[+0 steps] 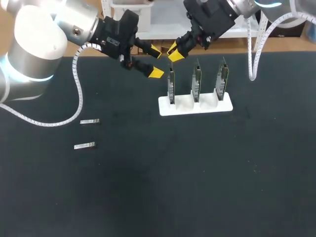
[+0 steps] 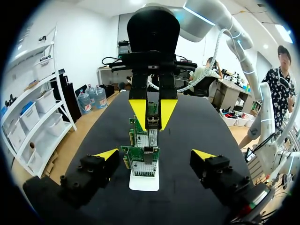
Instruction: Pick up the optical module with the left hand, and insert it into the network port with the right hand.
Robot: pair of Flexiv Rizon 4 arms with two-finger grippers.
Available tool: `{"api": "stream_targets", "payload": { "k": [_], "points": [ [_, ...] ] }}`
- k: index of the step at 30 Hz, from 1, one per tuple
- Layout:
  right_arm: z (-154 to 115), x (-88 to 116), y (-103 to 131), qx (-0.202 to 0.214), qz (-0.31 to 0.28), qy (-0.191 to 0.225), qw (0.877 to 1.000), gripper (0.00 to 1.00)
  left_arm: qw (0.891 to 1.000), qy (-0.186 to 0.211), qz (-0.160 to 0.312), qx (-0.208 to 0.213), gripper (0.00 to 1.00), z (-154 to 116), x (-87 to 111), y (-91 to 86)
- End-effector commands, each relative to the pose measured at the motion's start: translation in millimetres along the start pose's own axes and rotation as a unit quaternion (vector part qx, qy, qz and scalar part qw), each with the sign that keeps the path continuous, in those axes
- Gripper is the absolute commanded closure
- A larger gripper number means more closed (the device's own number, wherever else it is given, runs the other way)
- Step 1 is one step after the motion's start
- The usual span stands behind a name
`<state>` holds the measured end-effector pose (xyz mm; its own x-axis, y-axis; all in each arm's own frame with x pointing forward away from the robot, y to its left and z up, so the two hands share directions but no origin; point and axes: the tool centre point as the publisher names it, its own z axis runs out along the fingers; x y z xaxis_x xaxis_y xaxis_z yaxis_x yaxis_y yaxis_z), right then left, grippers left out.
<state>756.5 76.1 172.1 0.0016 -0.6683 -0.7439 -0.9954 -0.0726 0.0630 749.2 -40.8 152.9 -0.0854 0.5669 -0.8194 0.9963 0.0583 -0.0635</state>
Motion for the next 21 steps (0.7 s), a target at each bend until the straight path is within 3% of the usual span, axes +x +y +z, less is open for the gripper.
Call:
{"api": "stream_targets", "payload": {
  "k": [1, 21],
  "points": [
    [2.0, -0.4, -3.6, 0.000, -0.002, 0.000, 1.000, 1.00, 1.000, 0.002, 0.000, 0.002, 0.00, 0.4, -0.8, 2.1],
    [8.1, 3.5, -3.5, -0.005, -0.014, 0.005, 1.000, 1.00, 1.000, 0.002, 0.000, 0.002, 0.00, 0.4, -0.8, 2.1]
  ]
}}
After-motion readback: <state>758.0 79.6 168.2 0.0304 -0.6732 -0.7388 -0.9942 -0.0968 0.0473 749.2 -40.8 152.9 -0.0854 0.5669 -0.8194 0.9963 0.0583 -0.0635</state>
